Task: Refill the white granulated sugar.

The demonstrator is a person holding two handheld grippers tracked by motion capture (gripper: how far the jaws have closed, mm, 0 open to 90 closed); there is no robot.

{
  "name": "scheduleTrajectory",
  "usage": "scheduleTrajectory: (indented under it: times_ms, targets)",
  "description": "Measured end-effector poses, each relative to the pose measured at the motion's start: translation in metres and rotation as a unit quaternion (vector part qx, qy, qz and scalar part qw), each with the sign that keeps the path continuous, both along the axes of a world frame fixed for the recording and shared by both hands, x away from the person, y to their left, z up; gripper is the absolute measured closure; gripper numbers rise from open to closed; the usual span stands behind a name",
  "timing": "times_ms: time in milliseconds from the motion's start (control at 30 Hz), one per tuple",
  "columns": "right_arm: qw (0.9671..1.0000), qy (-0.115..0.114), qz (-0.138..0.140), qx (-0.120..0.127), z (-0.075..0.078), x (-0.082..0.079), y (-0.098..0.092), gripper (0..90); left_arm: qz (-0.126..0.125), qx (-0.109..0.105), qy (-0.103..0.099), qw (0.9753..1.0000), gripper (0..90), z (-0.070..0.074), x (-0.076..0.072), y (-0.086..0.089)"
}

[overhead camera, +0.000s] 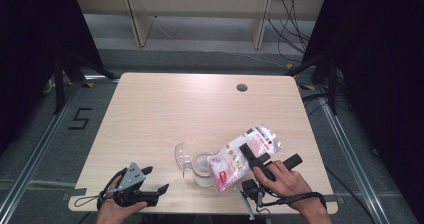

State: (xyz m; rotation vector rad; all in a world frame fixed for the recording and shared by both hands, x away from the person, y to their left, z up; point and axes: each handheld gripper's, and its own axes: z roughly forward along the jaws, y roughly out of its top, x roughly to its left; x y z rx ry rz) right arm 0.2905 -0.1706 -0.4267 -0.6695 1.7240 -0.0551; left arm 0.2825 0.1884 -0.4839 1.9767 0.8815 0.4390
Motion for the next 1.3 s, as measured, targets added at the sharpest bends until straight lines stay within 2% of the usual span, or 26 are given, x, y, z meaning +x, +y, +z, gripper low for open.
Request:
scheduleTrajectory:
  times_ms: [33,200,267,367,400,467,633,700,767,800,833,967,1000,1067,1133,1233,1267,1300]
  targets:
    - [1.0,0.0,-0.005,0.005,-0.0008,-0.0009,-0.0006,63.1,0.007,-0.009,0.007,0.9999,20.4,-0.0007,-0.001,-0.0012]
    - [1.0,0.001,-0.004,0.005,-0.0005,-0.0013,0.0006,63.4,0.008,-0.01,0.008,0.9999,20.4,-0.0008,-0.0012,-0.001]
    - [1.0,-0.002,-0.004,-0.005,-0.0002,-0.0019,0.0007,63.5,0.002,-0.002,0.001,1.0,20.4,-0.0004,0.0,0.0002]
    - [1.0,0.0,-0.005,-0.004,-0.0017,-0.0022,-0.0002,63.6,0.003,-0.004,0.0,1.0,20.4,-0.0007,0.0,-0.0004]
    - [1.0,0.0,-0.004,-0.007,-0.0017,-0.0021,0.0,63.8,0.01,-0.014,0.008,0.9998,20.4,-0.0015,-0.0009,-0.0018]
    - [0.9999,0.002,-0.004,-0.01,-0.0018,-0.0022,-0.0007,63.9,0.001,-0.001,0.001,1.0,20.4,-0.001,0.0005,-0.0001]
    - [0.9998,-0.003,0.002,-0.021,0.0011,-0.002,-0.0008,64.2,0.005,-0.005,0.0,1.0,20.4,-0.0008,0.0,-0.0006]
    - [0.9999,-0.003,-0.002,-0.014,0.0006,-0.0027,-0.001,64.3,0.005,0.0,0.001,1.0,20.4,-0.0006,0.0,-0.0002]
    - [0.9999,-0.003,-0.001,-0.016,0.0009,-0.0029,-0.0009,64.4,0.004,-0.005,0.001,1.0,20.4,-0.0011,0.0,-0.0008]
    - [0.9999,-0.003,-0.002,-0.016,0.0009,-0.0029,-0.0008,64.4,0.008,-0.011,0.008,0.9999,20.4,-0.0013,-0.0008,-0.0014]
    - [0.9996,-0.004,-0.001,-0.028,0.0025,-0.0026,0.0,64.4,0.008,-0.011,0.008,0.9999,20.4,-0.0012,-0.0008,-0.0014]
    - [0.9994,-0.004,0.003,-0.033,0.0031,-0.0025,0.0001,64.6,0.005,-0.004,0.001,1.0,20.4,-0.0008,0.0,-0.0005]
    - [0.9987,-0.009,0.012,-0.048,0.0052,-0.0013,0.0006,64.6,0.004,-0.005,0.001,1.0,20.4,-0.0007,0.0001,-0.0004]
    - [0.999,-0.008,0.009,-0.043,0.0043,-0.0018,0.0001,64.7,0.004,-0.006,0.001,1.0,20.4,-0.0006,0.0,-0.0006]
    - [0.9986,-0.007,0.007,-0.053,0.0052,-0.0023,-0.0004,64.7,0.004,-0.006,0.001,1.0,20.4,-0.0008,0.0001,-0.0006]
    - [0.9988,-0.007,0.007,-0.048,0.0052,-0.0024,-0.0009,64.8,0.005,-0.006,0.0,1.0,20.4,-0.0009,0.0001,-0.0007]
    - [0.9992,-0.006,0.007,-0.04,0.0044,-0.0024,-0.0011,64.9,0.006,-0.005,0.0,1.0,20.4,-0.0008,0.0001,-0.0006]
    - [0.9988,-0.007,0.007,-0.047,0.0052,-0.0026,-0.001,64.9,0.006,-0.005,0.0,1.0,20.4,-0.0008,0.0001,-0.0006]
